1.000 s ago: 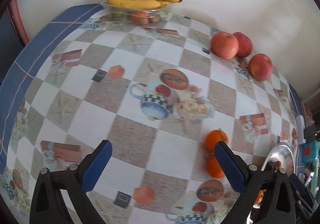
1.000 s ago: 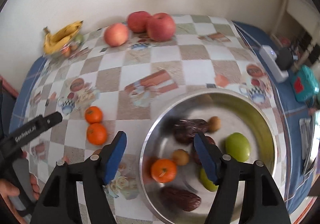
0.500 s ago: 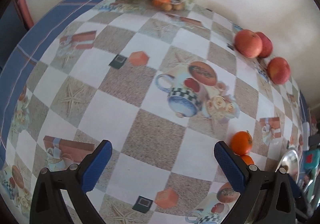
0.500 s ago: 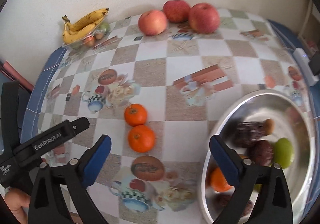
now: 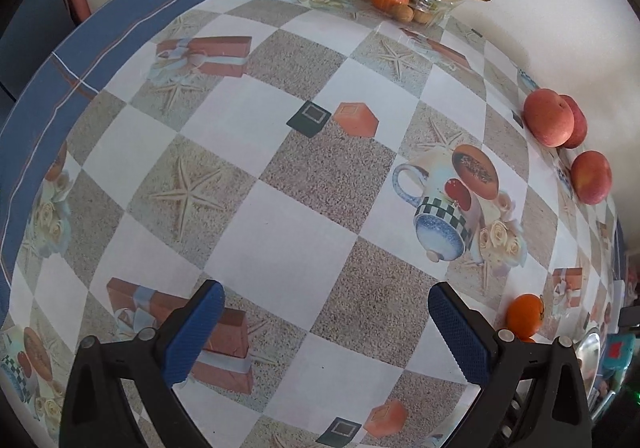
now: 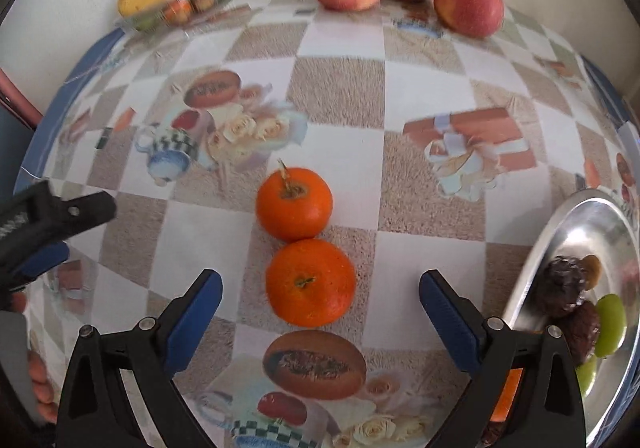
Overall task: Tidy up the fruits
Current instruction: 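Move both tools back to the two remaining oranges, then grasp an orange with the right tool while the left tool grasps the other orange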
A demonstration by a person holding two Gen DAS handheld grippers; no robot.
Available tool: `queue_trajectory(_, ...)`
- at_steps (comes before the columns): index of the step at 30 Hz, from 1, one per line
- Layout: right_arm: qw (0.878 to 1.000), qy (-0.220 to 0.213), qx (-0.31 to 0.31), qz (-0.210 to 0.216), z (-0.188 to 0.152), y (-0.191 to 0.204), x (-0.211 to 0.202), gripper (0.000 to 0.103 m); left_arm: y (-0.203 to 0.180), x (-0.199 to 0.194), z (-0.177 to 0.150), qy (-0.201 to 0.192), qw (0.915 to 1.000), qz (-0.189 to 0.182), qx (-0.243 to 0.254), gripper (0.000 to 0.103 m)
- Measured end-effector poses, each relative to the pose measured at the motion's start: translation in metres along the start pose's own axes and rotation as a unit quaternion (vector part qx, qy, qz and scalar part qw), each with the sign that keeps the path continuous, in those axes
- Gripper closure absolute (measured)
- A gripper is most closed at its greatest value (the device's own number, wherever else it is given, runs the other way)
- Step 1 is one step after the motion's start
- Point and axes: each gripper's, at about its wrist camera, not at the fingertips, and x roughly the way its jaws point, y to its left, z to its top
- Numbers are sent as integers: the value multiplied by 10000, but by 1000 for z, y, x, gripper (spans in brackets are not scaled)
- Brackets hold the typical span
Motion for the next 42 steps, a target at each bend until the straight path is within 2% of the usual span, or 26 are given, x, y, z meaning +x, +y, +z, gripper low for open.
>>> queue_trajectory(4,9992,-62,-270,-284,0,9,4,0,-1,7,1,102,9999,3,30,0)
queue_trajectory(11,9993,-67,-290,-223,0,9,4,0,-1,10,1,86,9998,58,152,0)
queue_trajectory(16,9976,-553,-373,-202,-20,11,-1,0,-9,15,0,43,9985,349,413,0)
queue_trajectory(23,9977,-495,-391,-230,-22,13,-2,0,-23,22,-4,68,9946,737,734,0)
queue_trajectory(26,9976,-531,-374,-240,-19,13,-6,10,-23,23,-4,99,9953,687,670,0)
queue_trajectory(28,9975,-545,-404,-218,-15,14,-7,22,-24,22,-5,112,9960,606,646,0)
queue_trajectory(32,9976,-539,-385,-204,-13,13,-9,31,-31,16,-8,161,9974,294,644,0)
queue_trajectory(33,9976,-542,-379,-202,-13,12,-9,36,-34,15,-9,176,9976,181,652,0)
queue_trajectory(34,9975,-563,-372,-202,-12,10,-11,49,-39,14,-10,190,9975,22,686,0)
queue_trajectory(36,9977,-568,-359,-18,-11,7,-13,62,-50,12,-12,157,9966,-177,783,0)
queue_trajectory(37,9980,-551,-285,82,-9,3,-15,62,-56,11,-14,122,9961,-259,840,1)
queue_trajectory(39,9982,-565,-205,2,-8,-3,-16,62,-69,6,-16,25,9943,-428,973,1)
queue_trajectory(42,9983,-575,-9,5,-7,-16,-17,62,-88,-2,-20,-89,9894,-855,1167,1)
